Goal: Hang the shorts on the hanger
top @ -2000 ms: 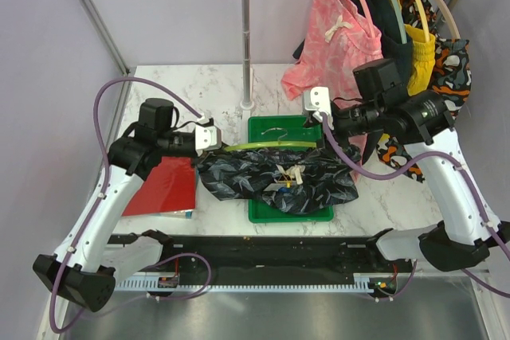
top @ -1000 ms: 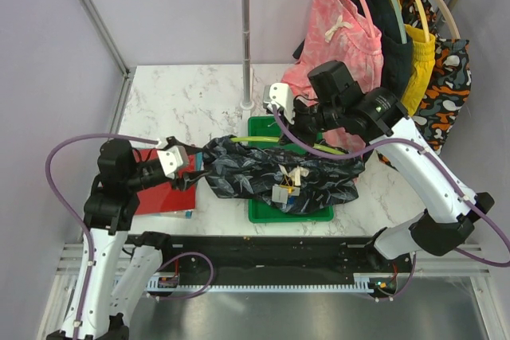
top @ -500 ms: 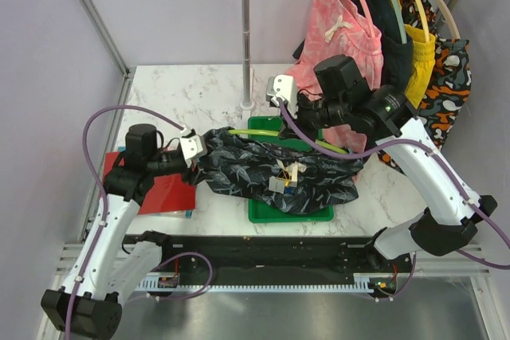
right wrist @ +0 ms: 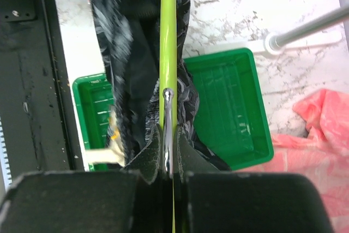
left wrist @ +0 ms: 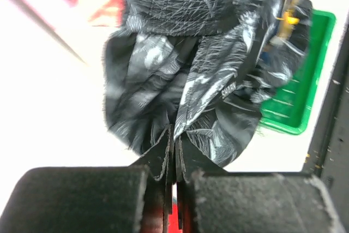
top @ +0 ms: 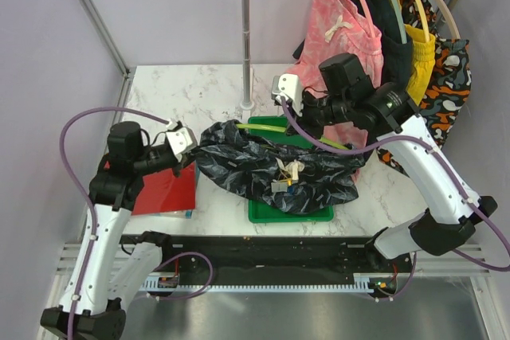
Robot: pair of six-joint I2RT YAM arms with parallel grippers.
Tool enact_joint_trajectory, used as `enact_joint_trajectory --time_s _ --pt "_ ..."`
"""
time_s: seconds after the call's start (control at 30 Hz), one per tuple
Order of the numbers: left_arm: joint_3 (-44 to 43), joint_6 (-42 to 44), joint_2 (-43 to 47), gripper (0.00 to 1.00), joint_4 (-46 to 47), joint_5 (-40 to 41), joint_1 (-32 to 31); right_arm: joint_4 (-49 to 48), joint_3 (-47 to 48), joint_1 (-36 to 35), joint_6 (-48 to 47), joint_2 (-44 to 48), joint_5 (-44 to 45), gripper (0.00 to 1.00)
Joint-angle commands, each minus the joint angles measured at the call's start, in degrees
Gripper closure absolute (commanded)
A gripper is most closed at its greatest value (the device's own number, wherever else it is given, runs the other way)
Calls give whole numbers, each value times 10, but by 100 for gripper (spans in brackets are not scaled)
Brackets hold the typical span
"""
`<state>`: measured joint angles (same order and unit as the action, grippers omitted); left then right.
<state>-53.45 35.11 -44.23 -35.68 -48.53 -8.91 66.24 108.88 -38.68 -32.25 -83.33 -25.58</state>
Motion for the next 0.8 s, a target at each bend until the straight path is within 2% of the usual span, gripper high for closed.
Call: enact_joint_trajectory --time_s 0.0,0.2,0.27,0.3,0.33,0.43,0.63,0.7,0.77 --pt "-62 -6 -4 98 -44 -2 55 8 6 33 -39 24 -10 100" --pt "-58 -7 -31 98 -30 -36 86 30 38 36 -44 21 -34 100" --pt "-48 -6 -30 88 -29 -77 85 31 38 36 -43 26 -48 100" --pt "-47 -12 -32 77 -28 -82 84 29 39 36 -44 27 -55 100" --pt "-48 -18 -35 60 -28 -83 83 30 38 37 -42 29 -62 100" --pt "-56 -24 -33 45 -27 -66 84 30 44 36 -40 28 -80 100" --pt "-96 -23 -12 38 -13 -116 75 45 58 35 -41 22 -79 100" --pt "-106 -22 -22 35 -3 -88 54 47 55 32 -36 26 -80 100" --pt "-132 -14 -43 34 -2 -58 2 48 47 26 -35 29 -85 100"
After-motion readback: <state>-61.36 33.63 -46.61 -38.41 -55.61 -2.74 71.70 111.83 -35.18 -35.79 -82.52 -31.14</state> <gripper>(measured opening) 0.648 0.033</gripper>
